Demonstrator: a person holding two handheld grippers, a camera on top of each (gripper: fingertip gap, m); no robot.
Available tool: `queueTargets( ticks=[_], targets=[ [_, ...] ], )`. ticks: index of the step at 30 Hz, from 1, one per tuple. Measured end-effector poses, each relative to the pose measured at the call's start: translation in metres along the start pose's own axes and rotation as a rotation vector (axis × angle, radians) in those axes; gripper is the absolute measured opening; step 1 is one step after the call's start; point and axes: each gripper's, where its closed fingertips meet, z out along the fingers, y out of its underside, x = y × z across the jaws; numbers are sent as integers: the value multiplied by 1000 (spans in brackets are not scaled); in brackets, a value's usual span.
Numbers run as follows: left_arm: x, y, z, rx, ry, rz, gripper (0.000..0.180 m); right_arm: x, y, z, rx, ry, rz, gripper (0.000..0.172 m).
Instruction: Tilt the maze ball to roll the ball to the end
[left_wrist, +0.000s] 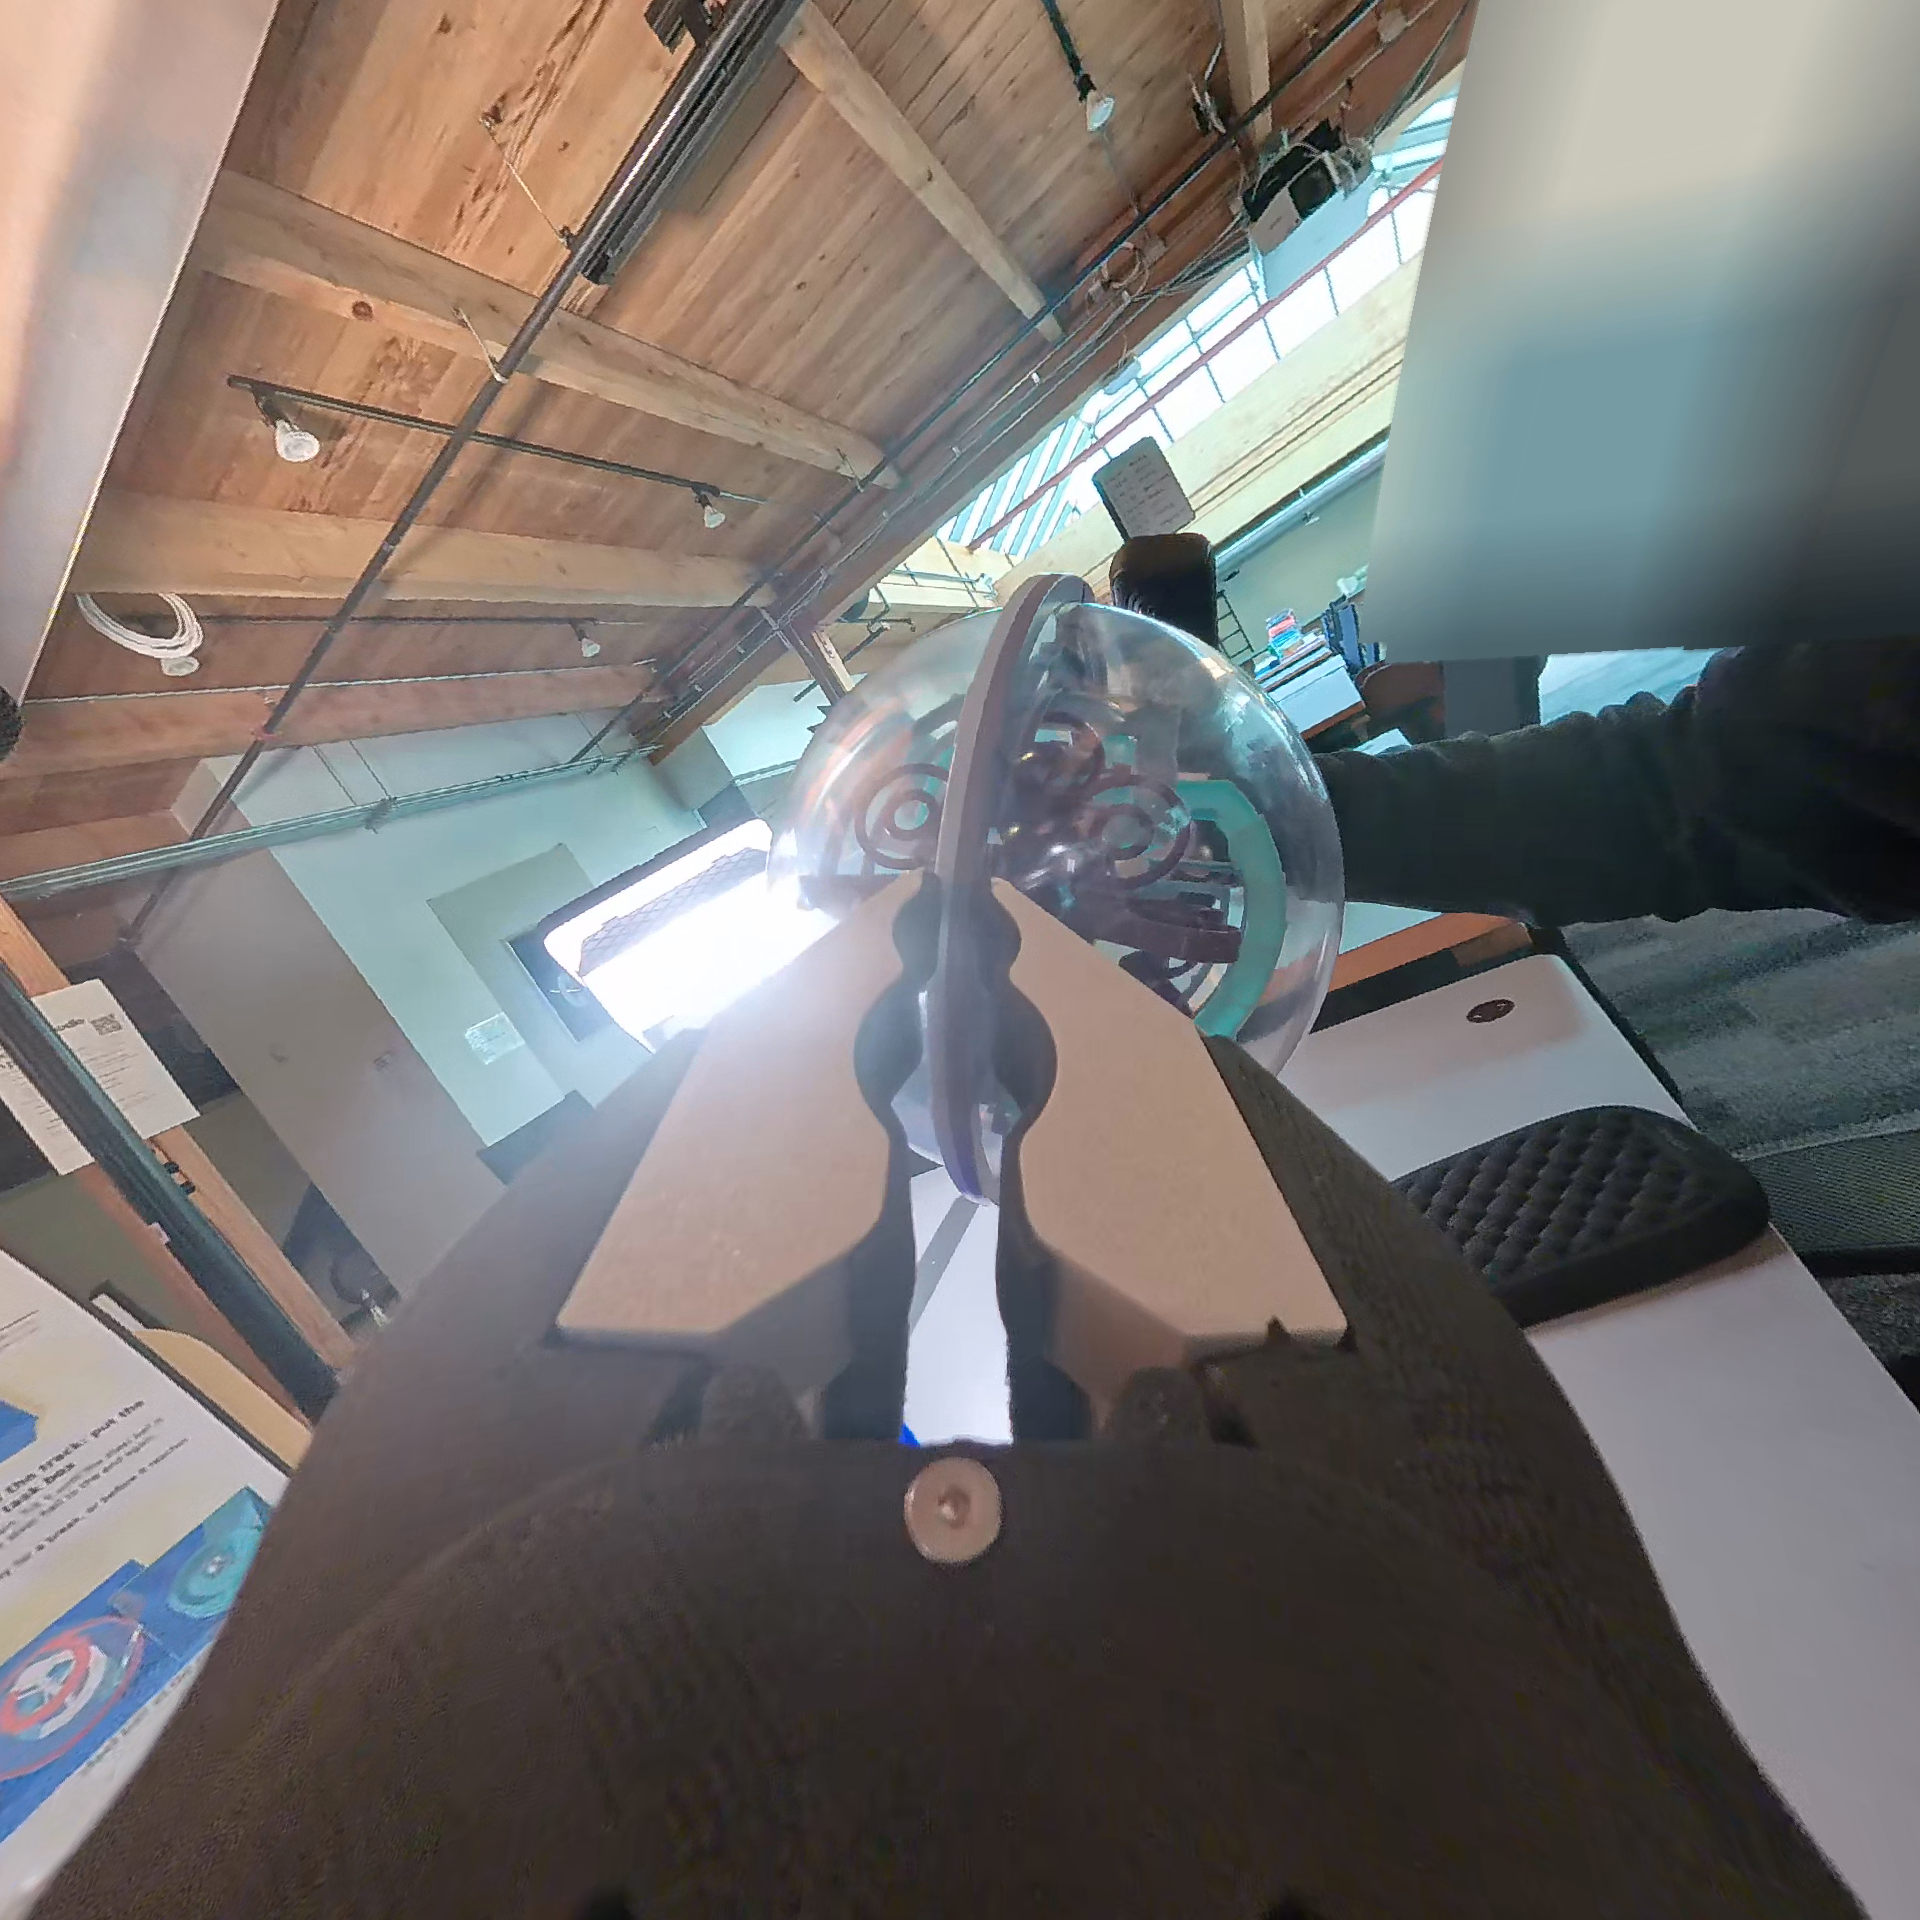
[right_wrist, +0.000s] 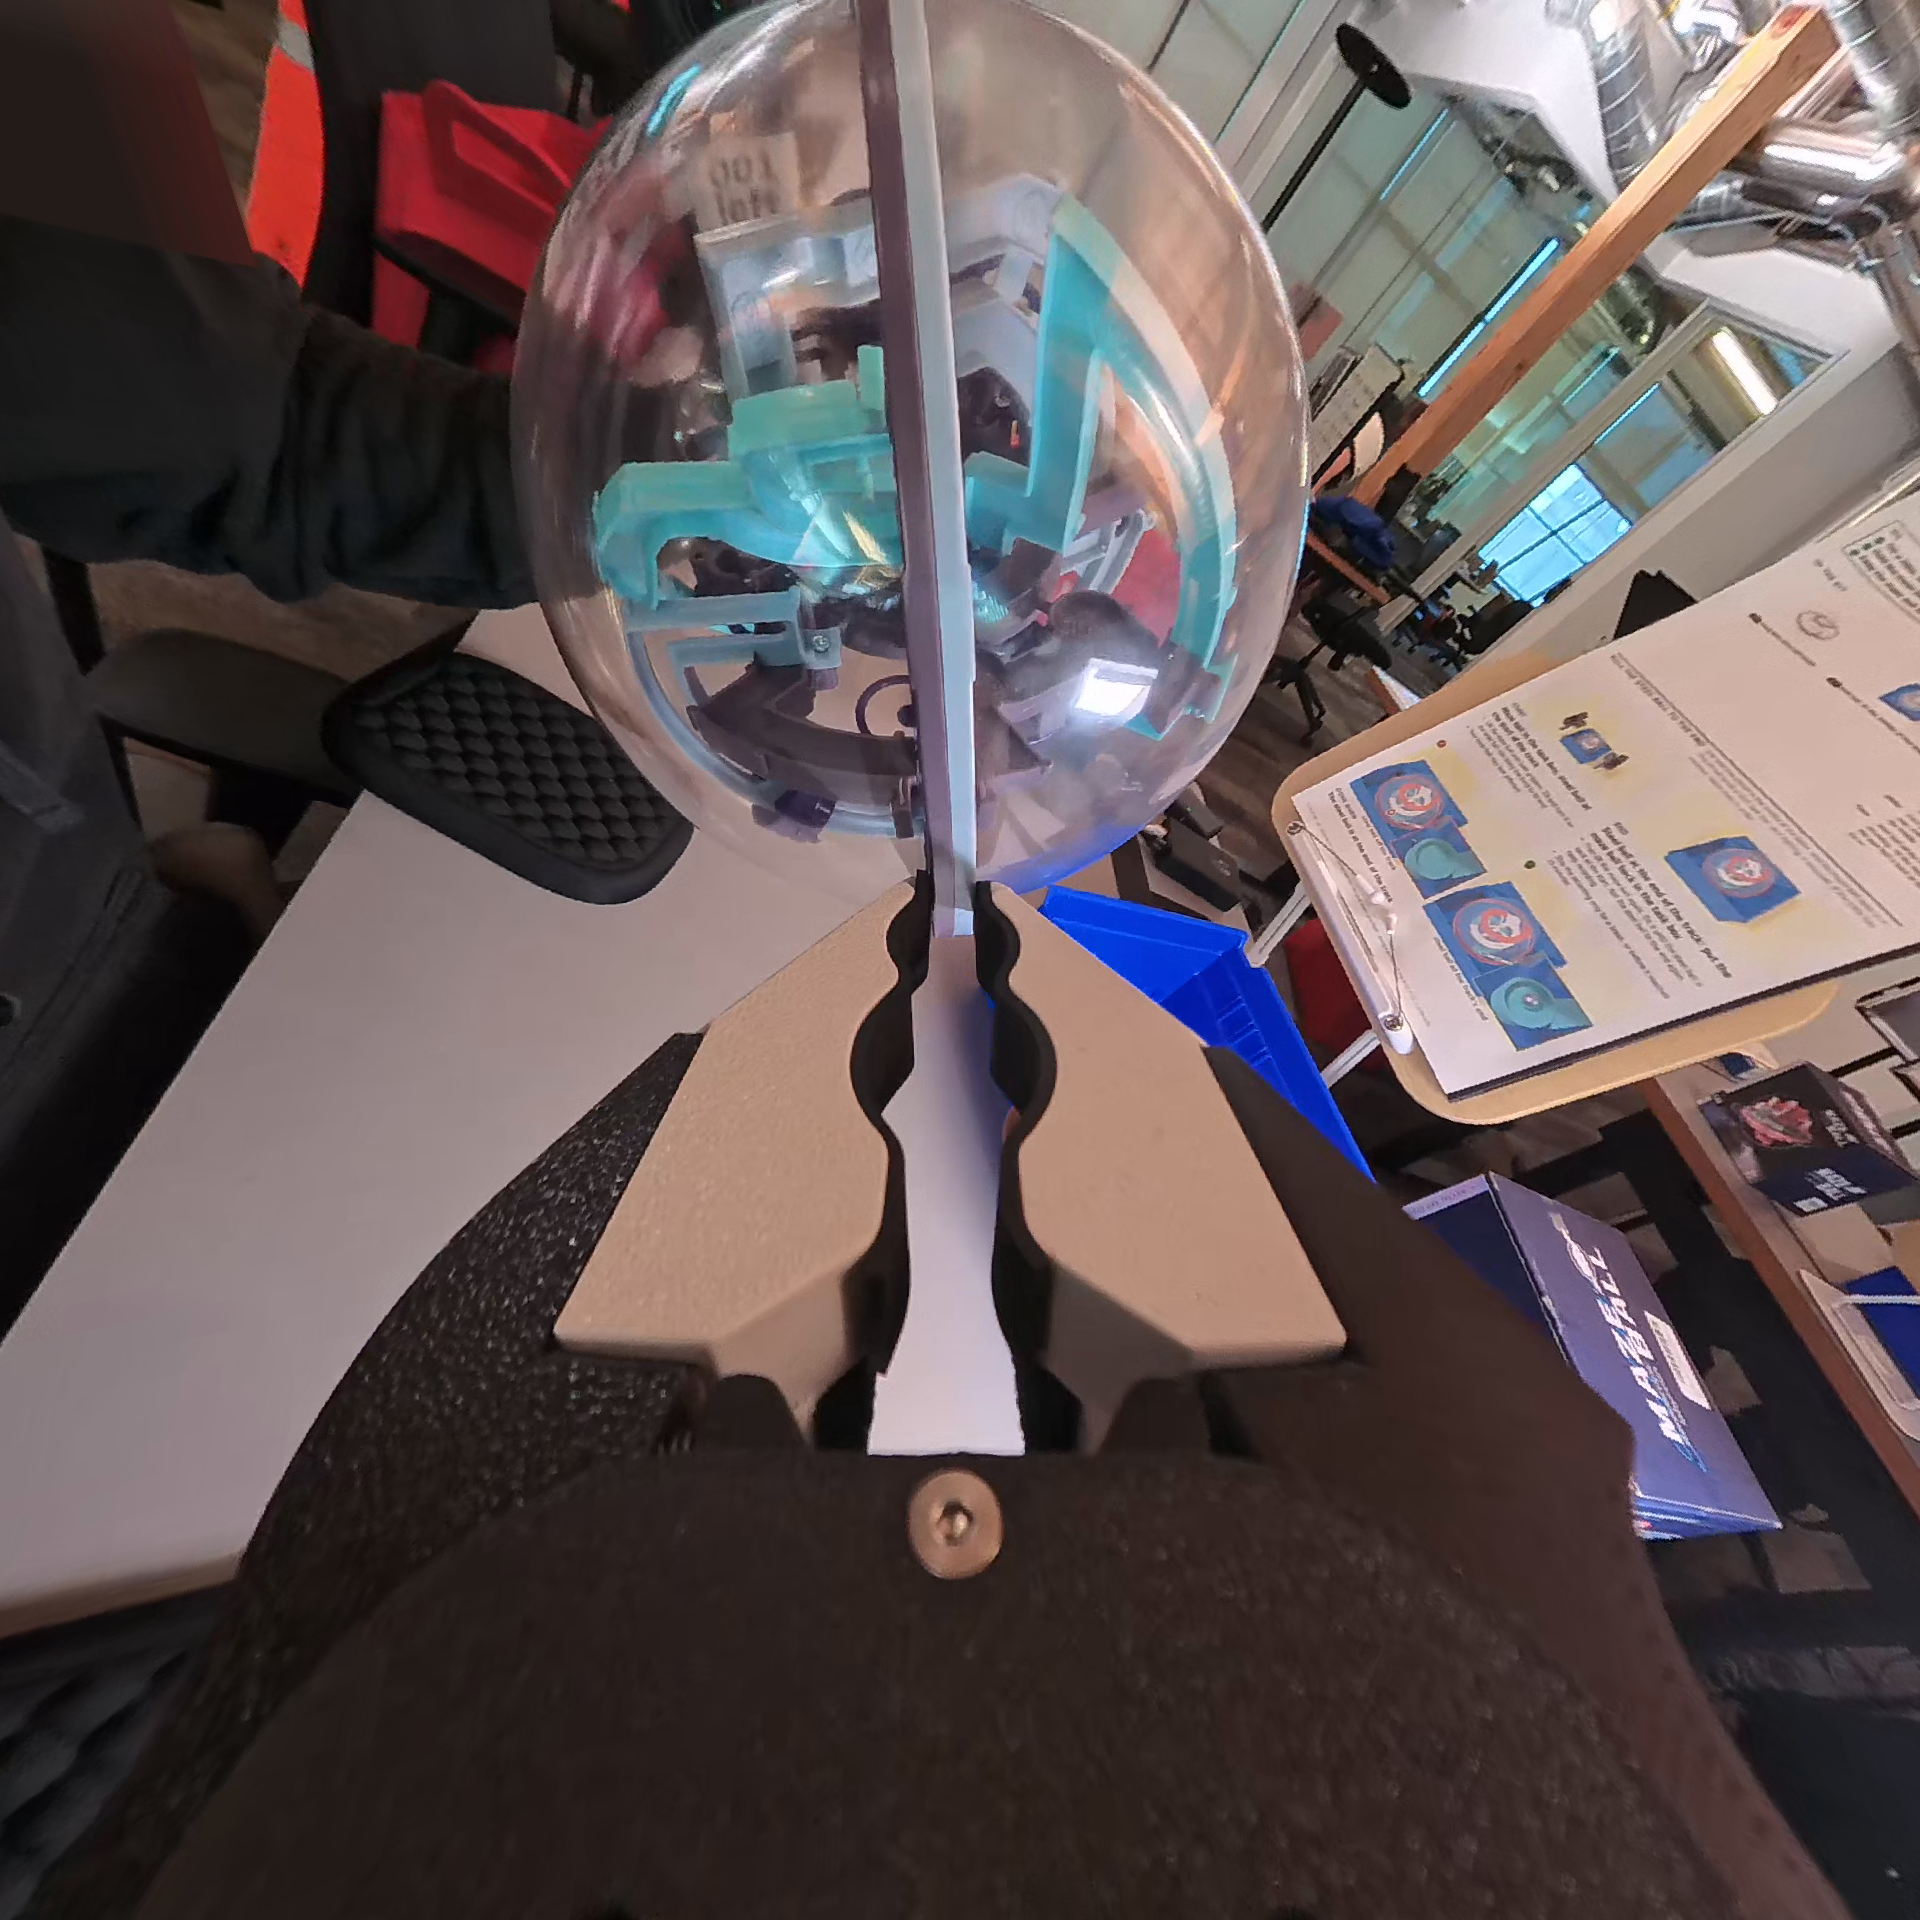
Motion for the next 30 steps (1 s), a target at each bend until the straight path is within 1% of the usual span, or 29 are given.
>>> queueTargets(
  ticks=[6,15,21,30],
  targets=[
    [3,9,-2,-13,-4,-43,4,-6,4,-2,-33,-29,34,5],
    [10,32,-4,-52,-7,-124,4,-11,13,-9,-59,-72,111,5],
    [20,52,-9,-87,-14,-246,4,-26,33,-7,-64,-131,227,5],
    [35,86,-16,-148,-16,-345,5,-48,67,-1,-96,-179,335,4]
  ],
)
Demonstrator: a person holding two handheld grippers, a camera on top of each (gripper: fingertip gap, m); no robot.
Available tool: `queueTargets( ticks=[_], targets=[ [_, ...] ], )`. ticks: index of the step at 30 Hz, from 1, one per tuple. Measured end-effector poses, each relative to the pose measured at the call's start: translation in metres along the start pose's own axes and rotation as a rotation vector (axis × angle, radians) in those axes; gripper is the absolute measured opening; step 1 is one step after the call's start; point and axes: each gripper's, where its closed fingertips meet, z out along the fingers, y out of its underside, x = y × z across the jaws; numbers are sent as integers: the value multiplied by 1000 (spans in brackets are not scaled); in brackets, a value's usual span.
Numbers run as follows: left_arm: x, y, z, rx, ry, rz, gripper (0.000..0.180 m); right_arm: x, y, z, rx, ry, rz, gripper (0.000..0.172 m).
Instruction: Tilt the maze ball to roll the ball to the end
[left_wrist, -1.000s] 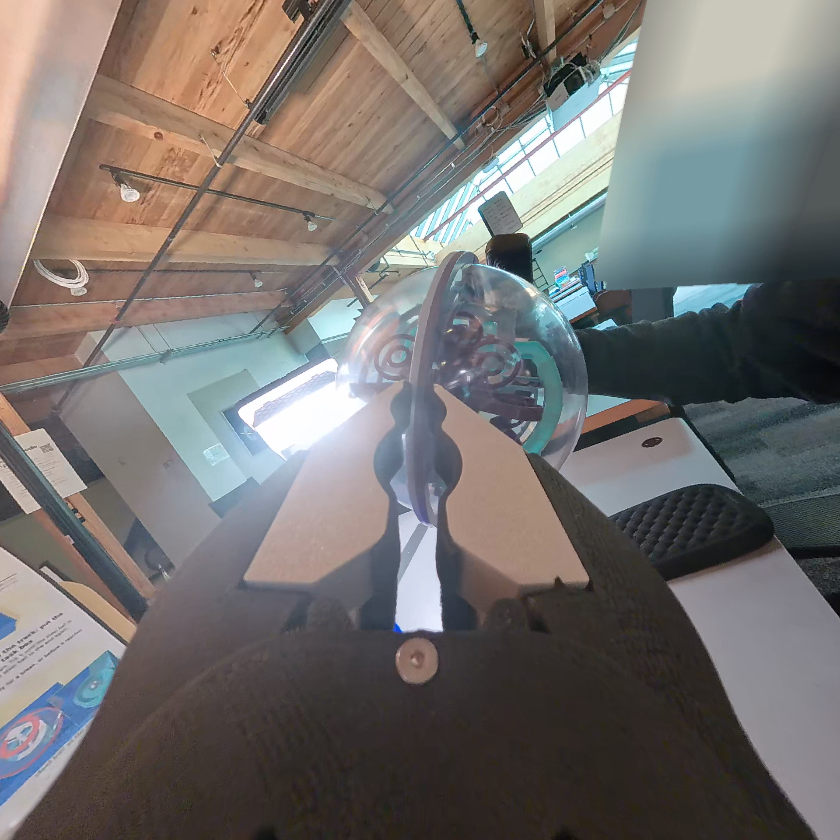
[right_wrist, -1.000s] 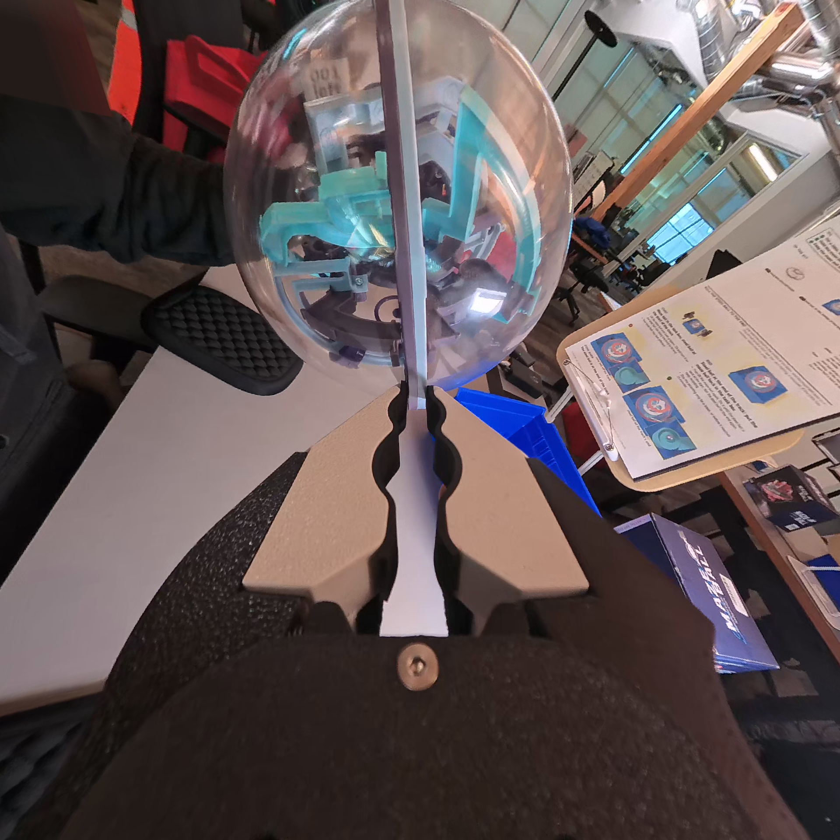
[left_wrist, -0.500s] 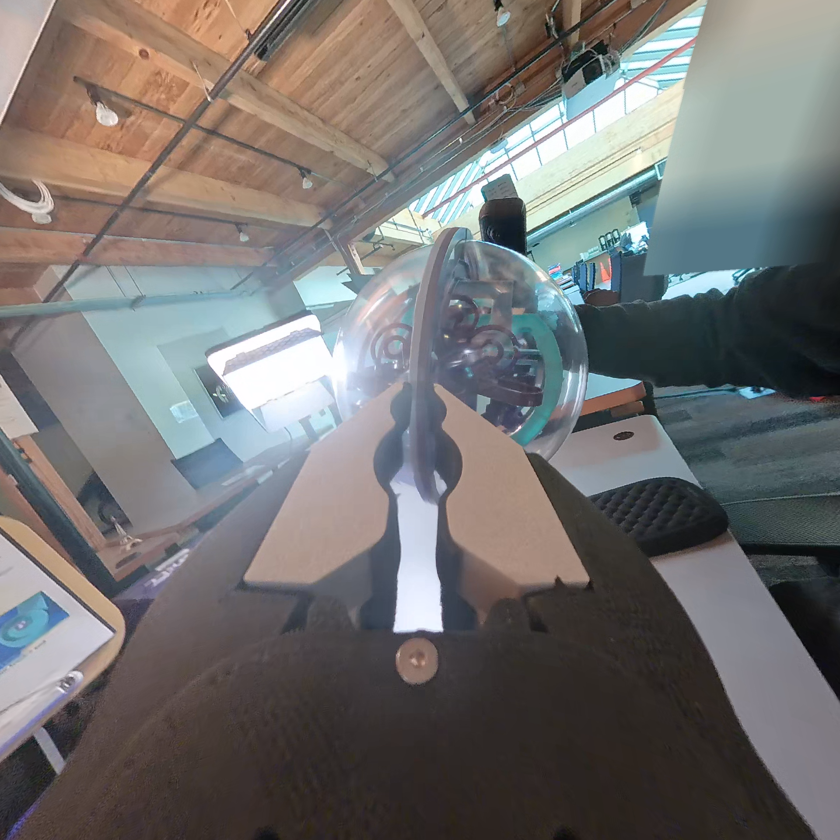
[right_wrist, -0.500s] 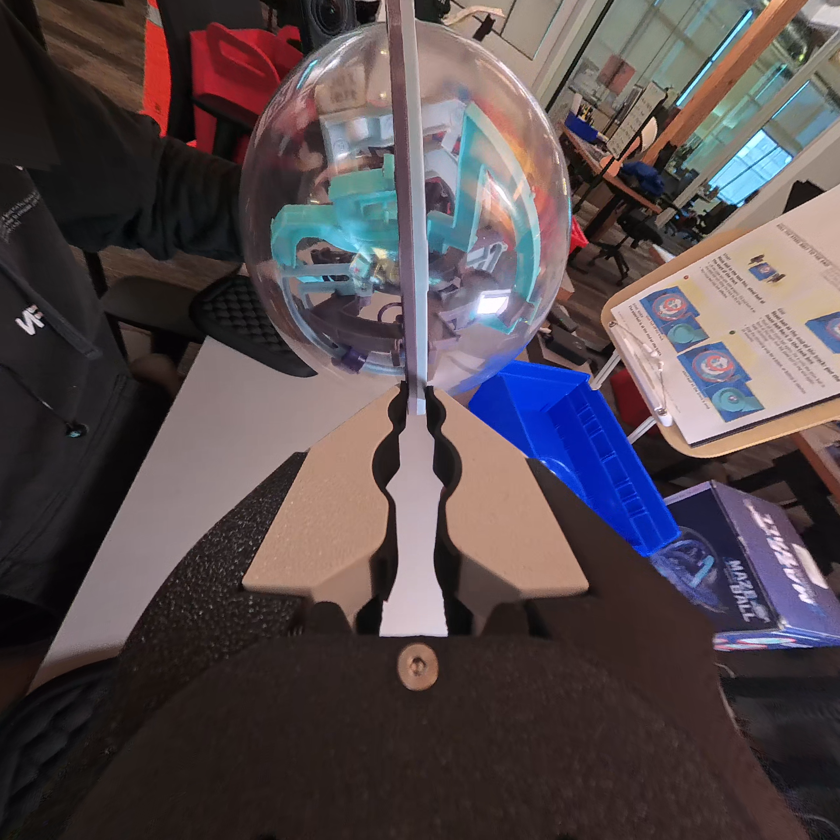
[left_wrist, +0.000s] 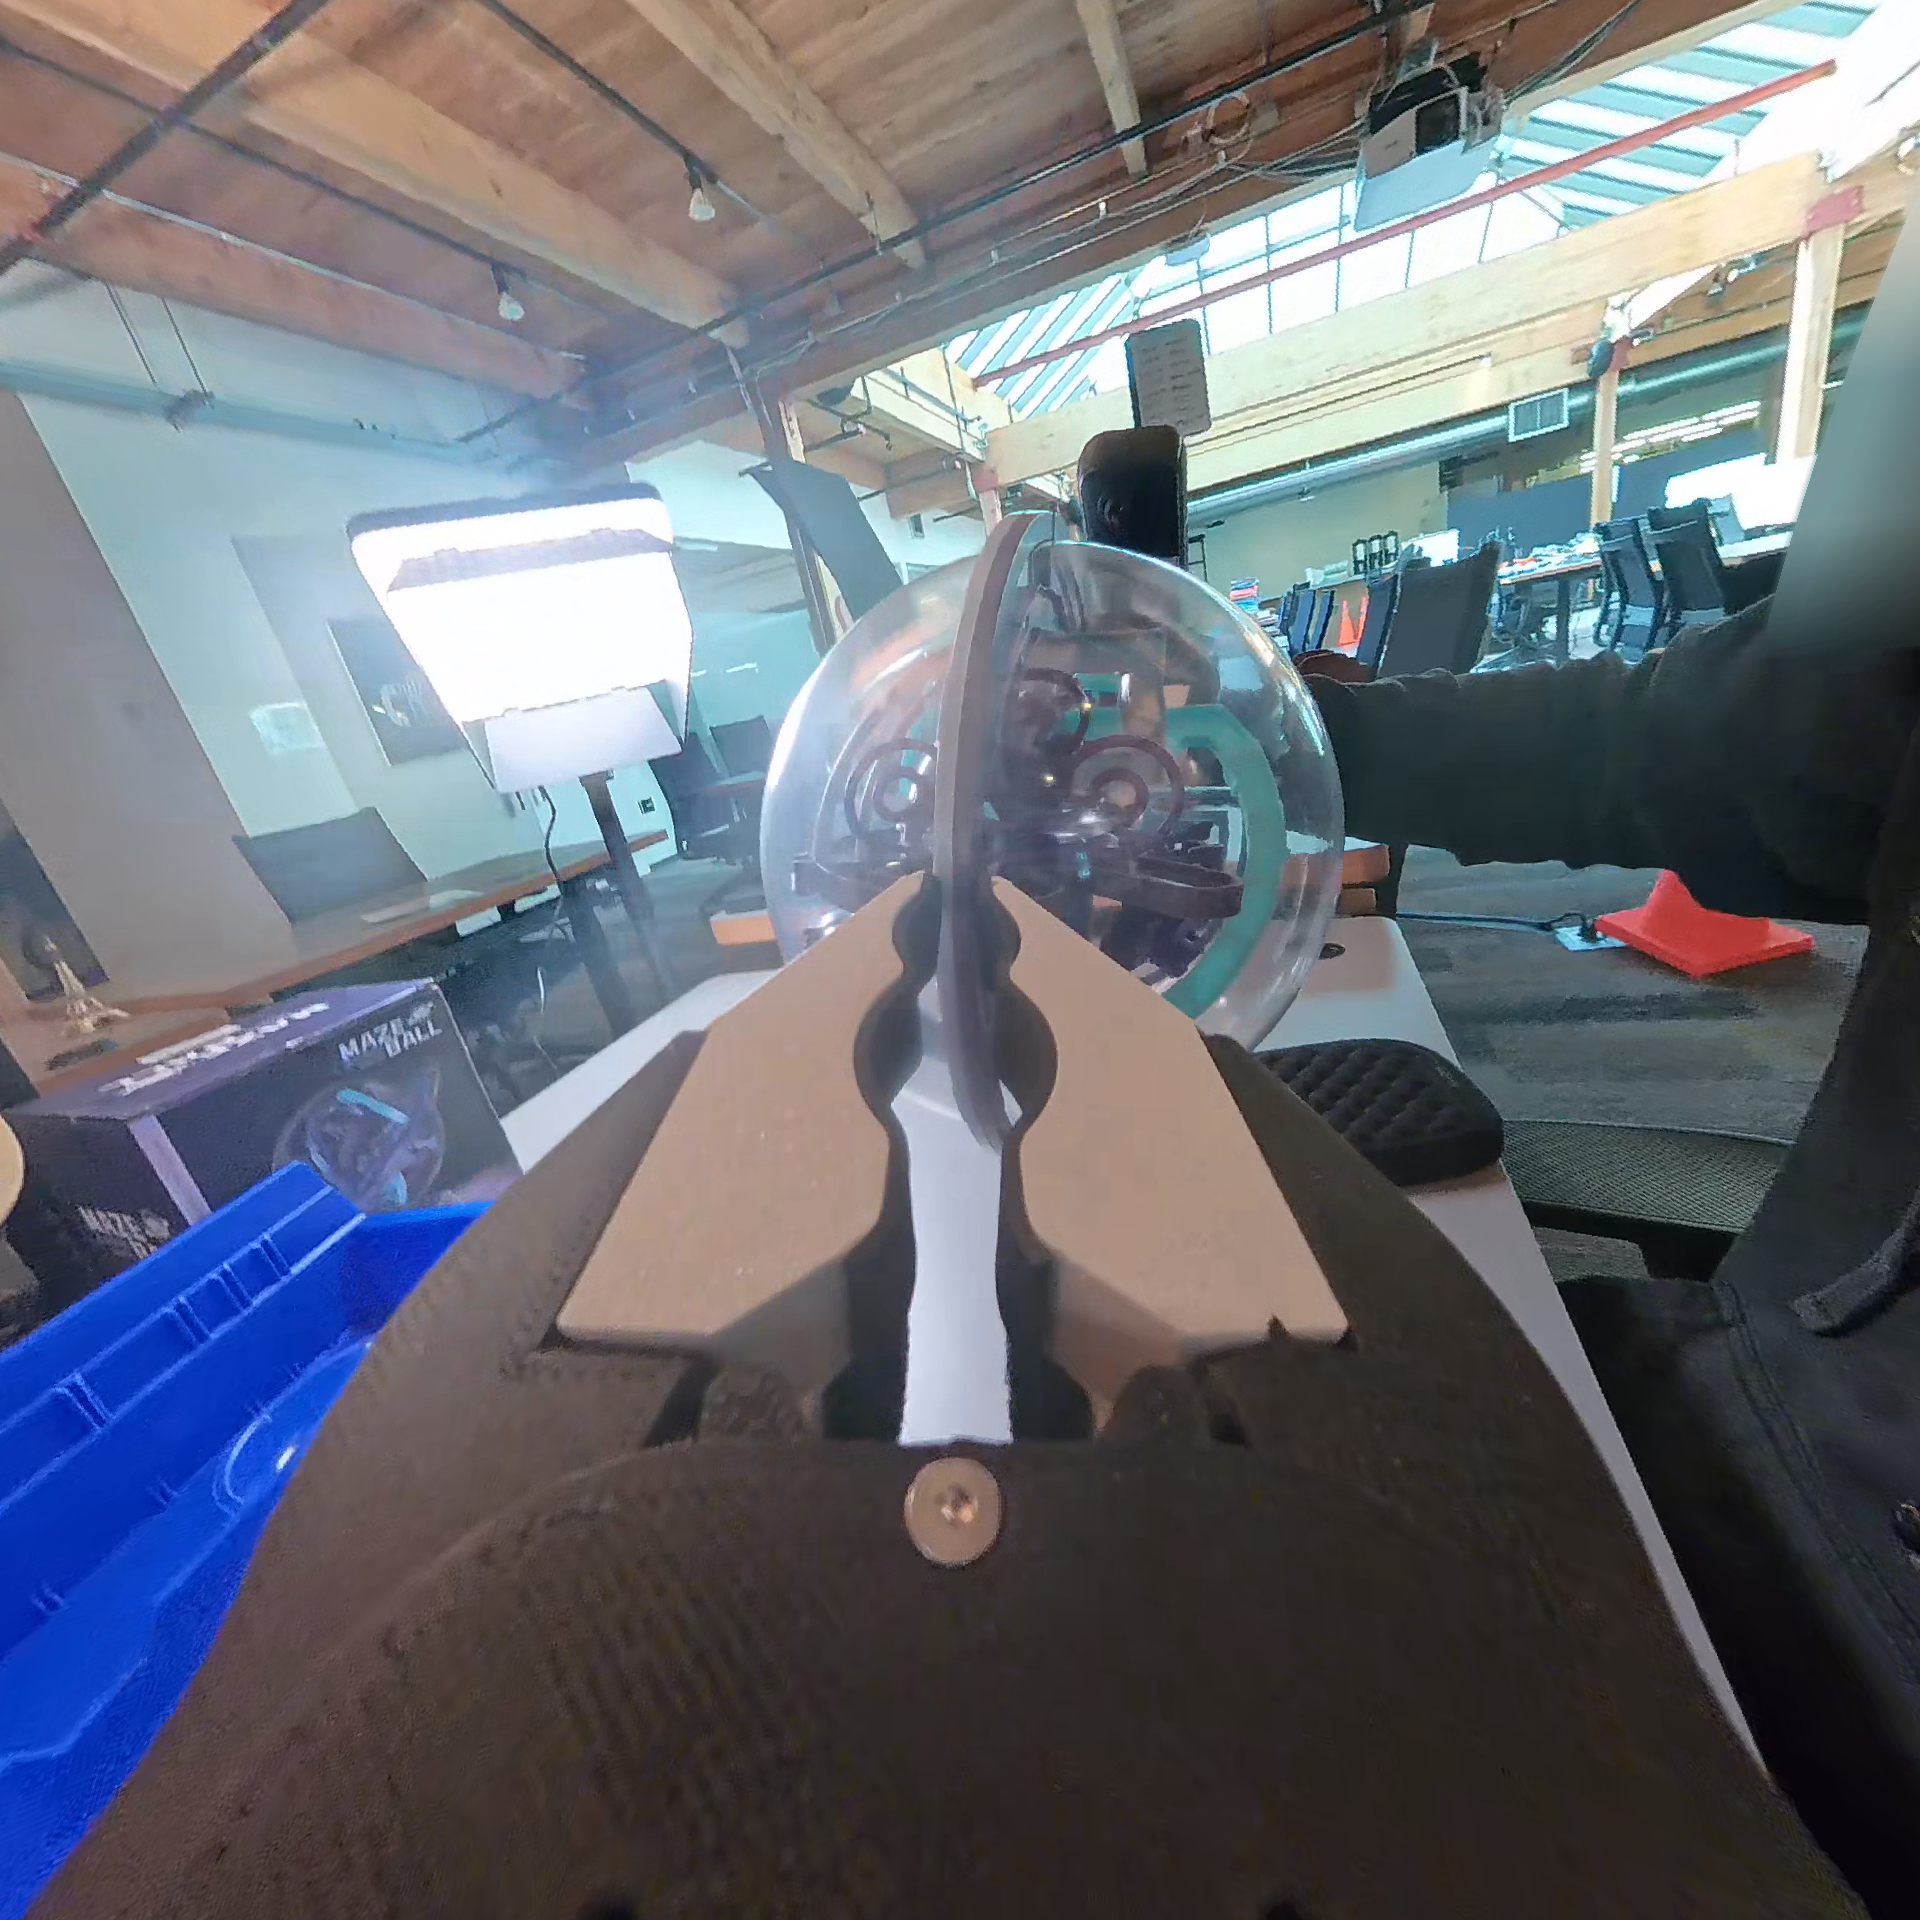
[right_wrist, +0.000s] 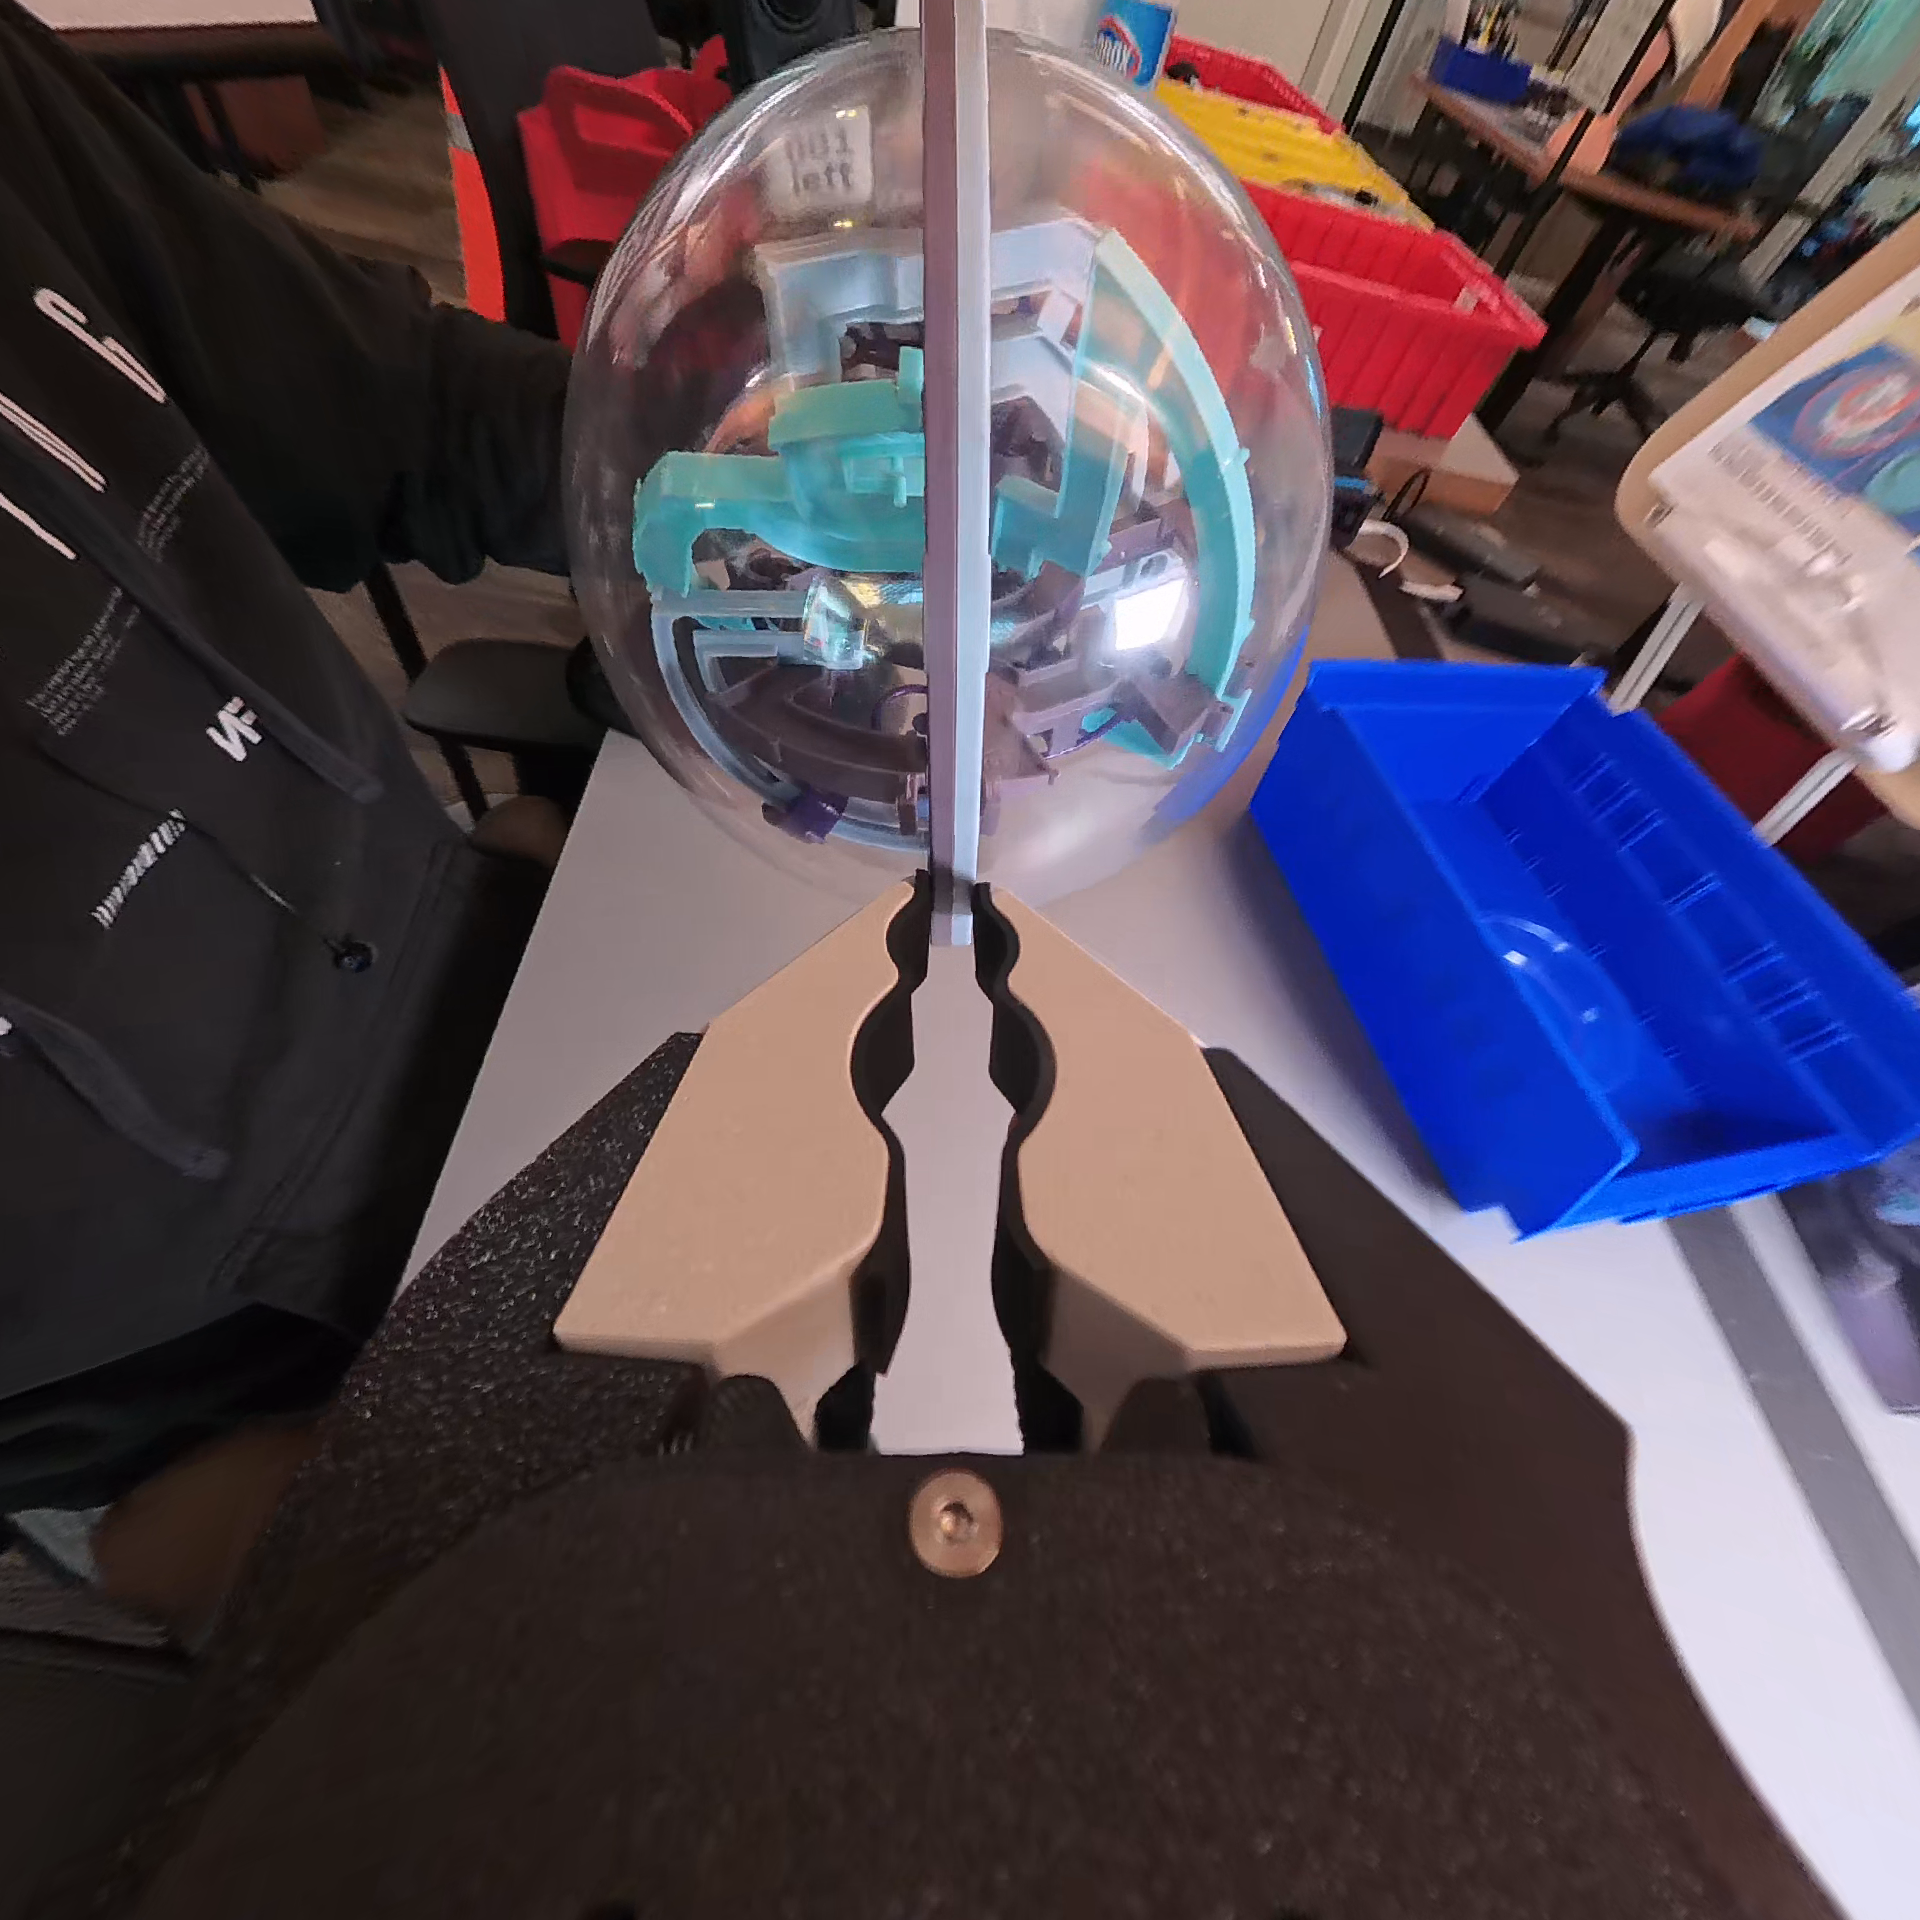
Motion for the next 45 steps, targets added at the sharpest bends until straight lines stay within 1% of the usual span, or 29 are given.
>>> queueTargets(
  ticks=[6,10,20,33,45],
  targets=[
    [1,27,-3,-41,-6,-82,5,-4,22,6,-15,-31,73,4],
    [3,39,-4,-54,-2,-114,5,-7,33,10,-18,-48,113,5],
    [6,60,-5,-97,8,-173,5,-9,45,10,-21,-61,161,5],
    [14,76,-11,-157,19,-236,4,-20,64,18,-8,-105,250,5],
    [24,98,-12,-224,38,-307,4,-28,82,20,12,-132,325,5]
  ],
)
